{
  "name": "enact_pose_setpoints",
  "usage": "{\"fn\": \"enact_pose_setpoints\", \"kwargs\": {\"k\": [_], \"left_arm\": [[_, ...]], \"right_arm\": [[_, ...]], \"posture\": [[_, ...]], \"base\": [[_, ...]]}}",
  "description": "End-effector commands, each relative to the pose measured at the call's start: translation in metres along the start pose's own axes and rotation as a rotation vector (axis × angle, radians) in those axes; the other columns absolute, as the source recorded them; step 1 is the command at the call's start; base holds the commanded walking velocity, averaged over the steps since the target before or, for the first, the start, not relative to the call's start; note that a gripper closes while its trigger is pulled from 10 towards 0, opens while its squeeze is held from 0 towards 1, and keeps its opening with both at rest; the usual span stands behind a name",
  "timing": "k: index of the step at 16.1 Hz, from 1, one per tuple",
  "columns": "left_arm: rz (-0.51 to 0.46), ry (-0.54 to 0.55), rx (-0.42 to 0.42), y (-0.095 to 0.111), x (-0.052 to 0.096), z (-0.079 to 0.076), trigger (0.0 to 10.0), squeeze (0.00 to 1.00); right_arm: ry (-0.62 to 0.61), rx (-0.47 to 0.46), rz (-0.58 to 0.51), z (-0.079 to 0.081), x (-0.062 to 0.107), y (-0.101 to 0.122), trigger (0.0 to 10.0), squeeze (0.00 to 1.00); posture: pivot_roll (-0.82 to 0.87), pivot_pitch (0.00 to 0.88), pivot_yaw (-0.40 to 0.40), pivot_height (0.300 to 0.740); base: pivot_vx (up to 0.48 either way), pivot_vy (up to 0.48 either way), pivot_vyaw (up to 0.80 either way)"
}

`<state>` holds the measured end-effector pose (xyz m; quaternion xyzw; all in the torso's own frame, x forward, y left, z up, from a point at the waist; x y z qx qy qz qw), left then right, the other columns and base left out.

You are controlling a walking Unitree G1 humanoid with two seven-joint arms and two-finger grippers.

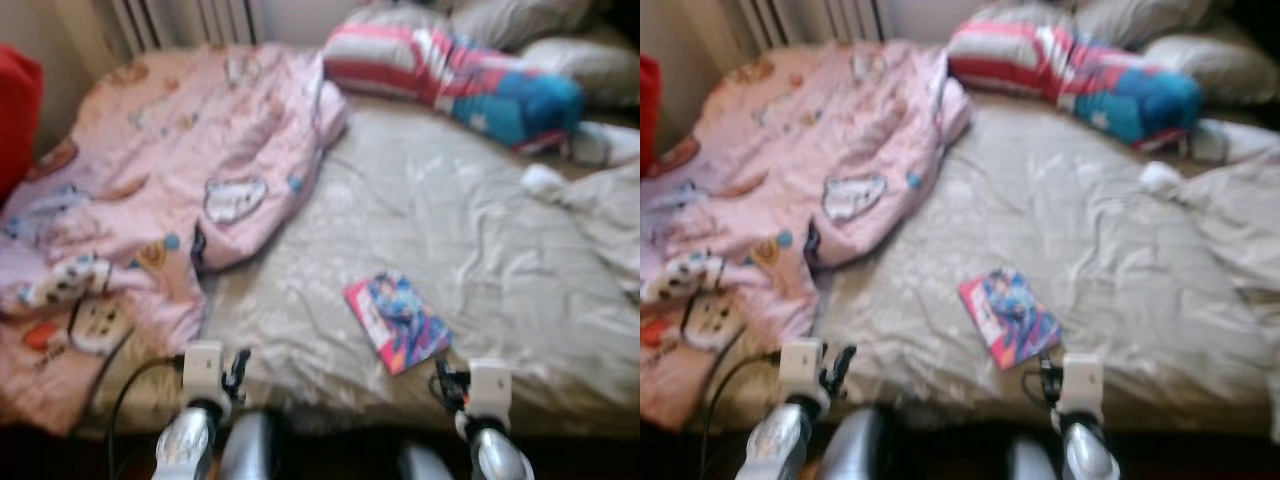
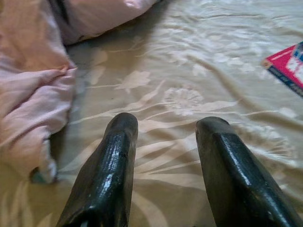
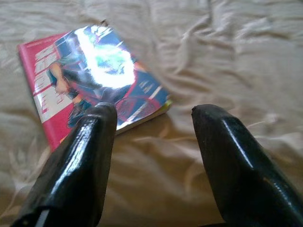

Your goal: Clean up the room

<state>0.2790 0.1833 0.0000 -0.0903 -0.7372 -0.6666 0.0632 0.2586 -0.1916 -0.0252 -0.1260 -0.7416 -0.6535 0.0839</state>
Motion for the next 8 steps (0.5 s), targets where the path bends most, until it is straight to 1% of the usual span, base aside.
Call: {"fn": "enact_pose_setpoints", "kwargs": {"k": [1, 8], "left_arm": [[0.036, 0.017, 0.01, -0.0076, 0.005, 0.0066, 10.0, 0.0], [0.035, 0.003, 0.008, -0.0069, 0.0043, 0.0042, 10.0, 0.0]], "right_arm": [[0.012, -0.01, 0.006, 0.0054, 0.0005, -0.0012, 10.0, 0.0], [0.016, -0.004, 0.003, 0.0062, -0.0002, -0.0001, 10.0, 0.0]], "posture": [[0.03, 0.171, -0.003, 0.637], [0.03, 0.176, -0.003, 0.637]], "base": [[0.259, 0.0, 0.0], [0.28, 0.0, 0.0]]}}
Point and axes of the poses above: a point about 5 cm out from each wrist's last joint towards the gripper, its own x axis pointing back from the gripper into the wrist, its own y axis along the axis of the wrist's last joint, z = x × y, the point moved 2 cm from there along -x, pointing out of the wrist towards the gripper, and after that the axes turned 6 degrees about x, right-handed, at the moved point
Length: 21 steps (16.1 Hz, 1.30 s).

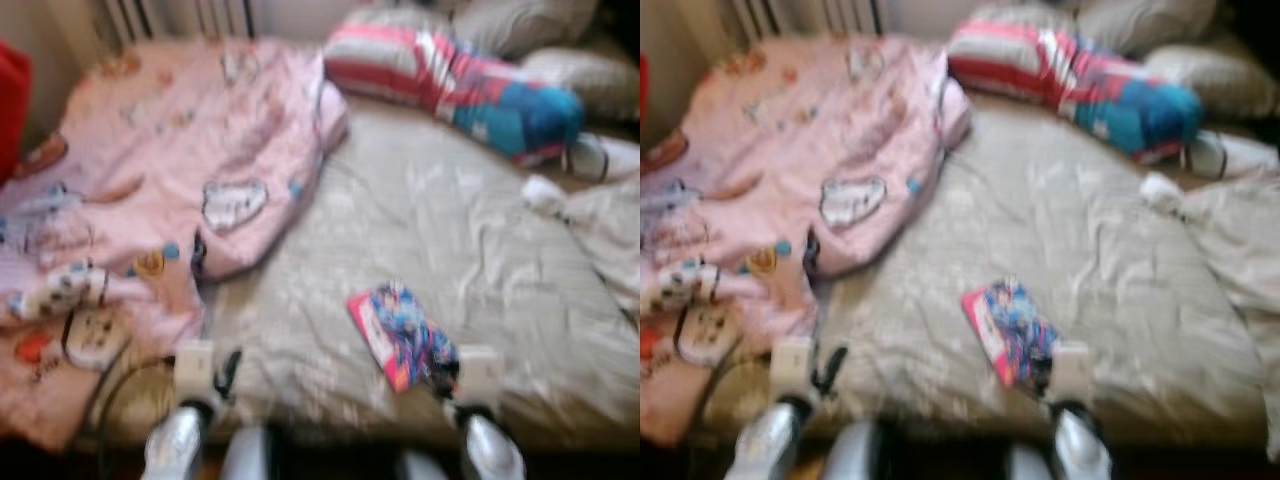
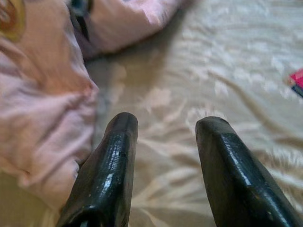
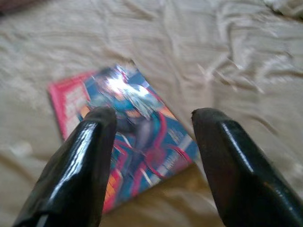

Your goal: Clean up the room

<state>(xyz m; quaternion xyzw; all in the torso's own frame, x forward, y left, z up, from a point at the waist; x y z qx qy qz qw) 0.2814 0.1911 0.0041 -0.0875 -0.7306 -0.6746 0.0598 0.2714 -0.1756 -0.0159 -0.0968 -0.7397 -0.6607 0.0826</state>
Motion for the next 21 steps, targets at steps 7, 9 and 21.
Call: {"fn": "enact_pose_setpoints", "kwargs": {"k": [7, 9, 21], "left_arm": [[0.036, -0.022, 0.017, -0.01, 0.008, -0.004, 10.0, 0.0], [0.014, -0.037, 0.013, -0.004, 0.007, -0.007, 10.0, 0.0], [-0.179, -0.104, -0.016, 0.063, -0.006, -0.026, 10.0, 0.0]], "right_arm": [[-0.136, -0.202, 0.141, -0.019, 0.008, -0.025, 10.0, 0.0], [-0.17, -0.369, 0.21, -0.019, 0.005, -0.032, 10.0, 0.71], [0.095, -0.683, 0.172, 0.024, -0.032, 0.01, 10.0, 0.67]], "posture": [[0.04, 0.219, 0.01, 0.637], [0.06, 0.251, 0.014, 0.637], [0.16, 0.445, 0.034, 0.637]], "base": [[0.078, 0.0, 0.0], [0.0, 0.0, 0.0], [0.0, 0.0, 0.0]]}}
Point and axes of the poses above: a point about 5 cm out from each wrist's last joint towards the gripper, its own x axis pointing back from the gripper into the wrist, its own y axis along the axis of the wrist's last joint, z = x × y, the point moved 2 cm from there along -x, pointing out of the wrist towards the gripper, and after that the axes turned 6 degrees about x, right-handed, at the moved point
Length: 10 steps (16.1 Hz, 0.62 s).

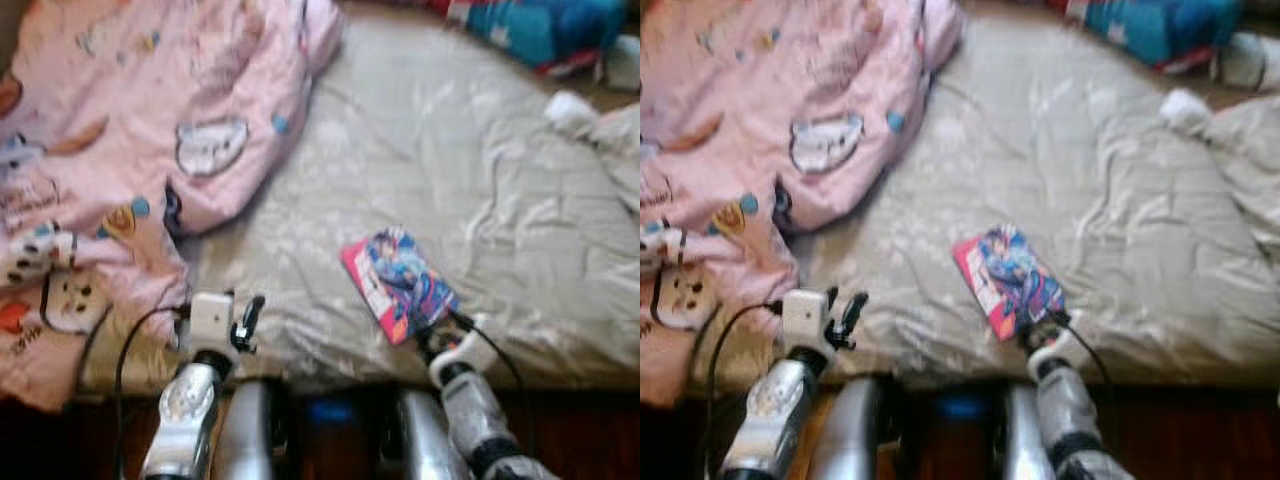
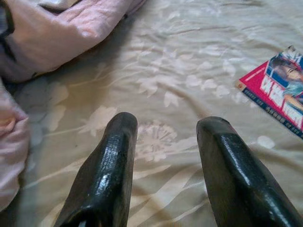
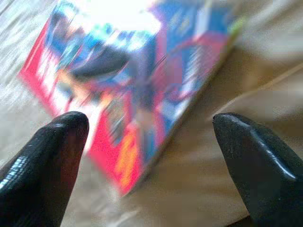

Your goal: Clean up the room

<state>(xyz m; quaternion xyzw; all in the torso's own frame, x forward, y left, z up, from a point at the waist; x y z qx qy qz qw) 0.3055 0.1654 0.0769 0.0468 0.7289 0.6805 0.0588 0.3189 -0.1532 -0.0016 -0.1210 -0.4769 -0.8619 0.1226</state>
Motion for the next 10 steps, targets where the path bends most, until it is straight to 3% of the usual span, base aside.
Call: {"fn": "enact_pose_setpoints", "kwargs": {"k": [1, 3, 6, 10], "left_arm": [[0.034, 0.019, 0.006, -0.006, 0.01, 0.006, 10.0, 0.0], [0.032, 0.025, 0.001, -0.002, 0.013, 0.008, 10.0, 0.0], [0.062, 0.052, 0.015, -0.008, 0.023, 0.013, 10.0, 0.0], [0.079, 0.049, 0.017, -0.009, 0.03, 0.01, 10.0, 0.0]], "right_arm": [[0.02, -0.042, 0.079, -0.001, 0.007, -0.023, 10.0, 0.0], [0.046, 0.024, 0.091, 0.004, 0.006, -0.023, 10.0, 0.0], [0.072, 0.121, 0.006, 0.008, 0.003, -0.008, 10.0, 0.0], [0.125, 0.06, 0.03, 0.015, 0.006, -0.019, 10.0, 0.0]], "posture": [[0.17, 0.455, 0.036, 0.637], [0.18, 0.465, 0.037, 0.637], [0.17, 0.471, 0.035, 0.637], [0.17, 0.479, 0.037, 0.637]], "base": [[0.0, 0.0, 0.0], [0.0, 0.0, 0.0], [0.0, 0.0, 0.0], [0.0, 0.0, 0.0]]}}
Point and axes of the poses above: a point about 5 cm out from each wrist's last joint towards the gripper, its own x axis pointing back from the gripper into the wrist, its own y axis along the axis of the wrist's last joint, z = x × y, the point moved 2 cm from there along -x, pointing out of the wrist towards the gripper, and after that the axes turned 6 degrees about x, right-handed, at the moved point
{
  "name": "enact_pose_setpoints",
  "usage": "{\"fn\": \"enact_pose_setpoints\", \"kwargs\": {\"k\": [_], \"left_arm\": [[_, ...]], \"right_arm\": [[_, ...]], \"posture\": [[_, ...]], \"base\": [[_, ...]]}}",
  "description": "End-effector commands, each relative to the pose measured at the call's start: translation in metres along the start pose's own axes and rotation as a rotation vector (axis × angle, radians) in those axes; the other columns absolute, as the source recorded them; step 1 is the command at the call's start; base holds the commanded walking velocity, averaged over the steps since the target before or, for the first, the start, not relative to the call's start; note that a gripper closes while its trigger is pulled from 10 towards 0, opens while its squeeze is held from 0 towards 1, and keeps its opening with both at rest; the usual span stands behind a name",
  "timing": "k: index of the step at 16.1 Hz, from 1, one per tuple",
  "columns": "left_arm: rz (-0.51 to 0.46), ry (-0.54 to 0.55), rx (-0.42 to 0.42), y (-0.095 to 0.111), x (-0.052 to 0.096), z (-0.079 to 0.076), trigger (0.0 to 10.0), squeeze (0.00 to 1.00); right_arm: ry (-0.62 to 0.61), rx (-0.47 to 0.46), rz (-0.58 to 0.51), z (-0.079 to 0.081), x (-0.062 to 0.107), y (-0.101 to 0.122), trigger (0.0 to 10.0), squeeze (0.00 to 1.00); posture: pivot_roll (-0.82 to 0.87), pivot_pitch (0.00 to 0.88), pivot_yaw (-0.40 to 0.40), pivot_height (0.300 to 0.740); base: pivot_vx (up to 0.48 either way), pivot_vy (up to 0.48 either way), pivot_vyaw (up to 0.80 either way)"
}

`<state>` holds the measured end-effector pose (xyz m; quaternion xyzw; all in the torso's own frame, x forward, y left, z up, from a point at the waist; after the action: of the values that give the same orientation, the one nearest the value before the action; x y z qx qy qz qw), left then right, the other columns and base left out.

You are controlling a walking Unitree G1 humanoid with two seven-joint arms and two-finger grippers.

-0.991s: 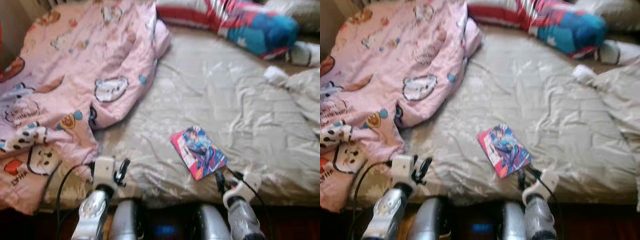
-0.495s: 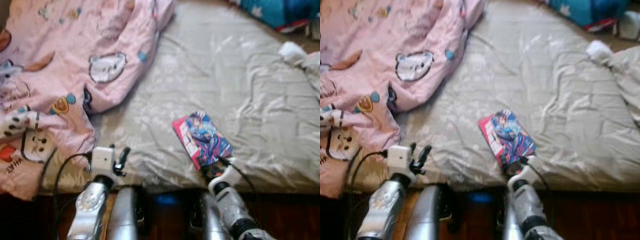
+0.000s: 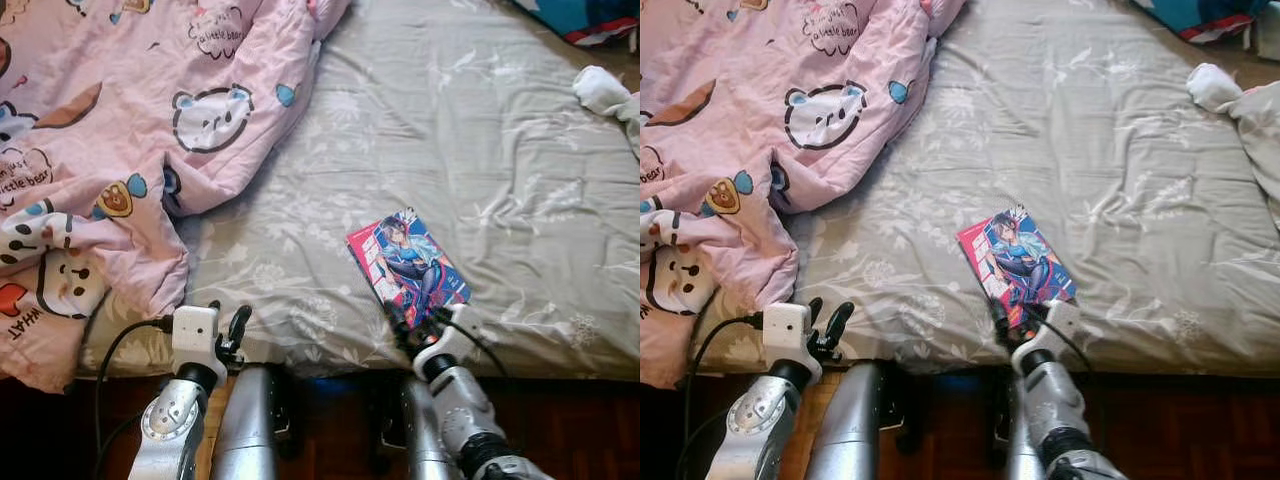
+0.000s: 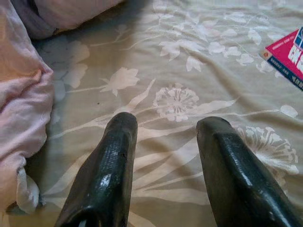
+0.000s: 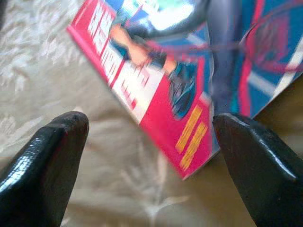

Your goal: Clean up the room

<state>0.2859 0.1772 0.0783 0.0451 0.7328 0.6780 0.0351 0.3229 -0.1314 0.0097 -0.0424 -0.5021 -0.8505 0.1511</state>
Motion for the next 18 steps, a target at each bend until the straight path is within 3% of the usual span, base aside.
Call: {"fn": "enact_pose_setpoints", "kwargs": {"k": [1, 3, 8, 13, 14, 16, 18], "left_arm": [[0.051, 0.011, 0.004, -0.011, 0.01, 0.002, 10.0, 0.0], [0.058, 0.013, -0.004, -0.009, 0.014, 0.004, 10.0, 0.0], [0.073, 0.03, -0.025, -0.007, 0.02, 0.013, 10.0, 0.0], [0.079, 0.024, -0.026, -0.006, 0.02, 0.011, 10.0, 0.0], [0.08, 0.024, -0.025, -0.006, 0.02, 0.011, 10.0, 0.0], [0.078, 0.03, -0.02, -0.006, 0.021, 0.011, 10.0, 0.0], [0.086, 0.034, -0.017, -0.009, 0.023, 0.012, 10.0, 0.0]], "right_arm": [[-0.037, -0.059, 0.062, -0.007, 0.011, -0.022, 10.0, 0.0], [-0.096, -0.145, 0.067, -0.013, 0.014, -0.027, 10.0, 0.0], [-0.107, -0.189, 0.05, -0.013, 0.014, -0.028, 10.0, 0.0], [-0.121, -0.194, 0.058, -0.016, 0.02, -0.034, 10.0, 0.0], [-0.112, -0.16, 0.029, -0.016, 0.019, -0.03, 10.0, 0.0], [-0.04, 0.063, -0.124, -0.003, 0.013, -0.001, 10.0, 0.0], [0.027, 0.108, -0.251, 0.012, 0.011, 0.019, 10.0, 0.0]], "posture": [[0.18, 0.485, 0.041, 0.637], [0.2, 0.499, 0.05, 0.637], [0.21, 0.511, 0.056, 0.637], [0.21, 0.519, 0.06, 0.637], [0.21, 0.518, 0.059, 0.637], [0.21, 0.513, 0.059, 0.637], [0.18, 0.503, 0.052, 0.637]], "base": [[0.0, 0.0, 0.0], [0.0, 0.0, 0.0], [0.0, 0.0, 0.0], [0.0, 0.0, 0.0], [0.0, 0.0, 0.0], [0.0, 0.0, 0.0], [0.0, 0.0, 0.0]]}}
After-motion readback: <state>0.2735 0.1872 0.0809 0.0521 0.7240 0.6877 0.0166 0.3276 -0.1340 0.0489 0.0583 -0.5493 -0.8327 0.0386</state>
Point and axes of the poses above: a point about 5 cm out from each wrist's last joint towards the gripper, its own x axis pointing back from the gripper into the wrist, its own y axis along the axis of the wrist's last joint, z = x × y, the point moved 2 cm from there along -x, pointing out of the wrist towards the gripper, and after that the axes turned 6 degrees about x, right-handed, at the moved point
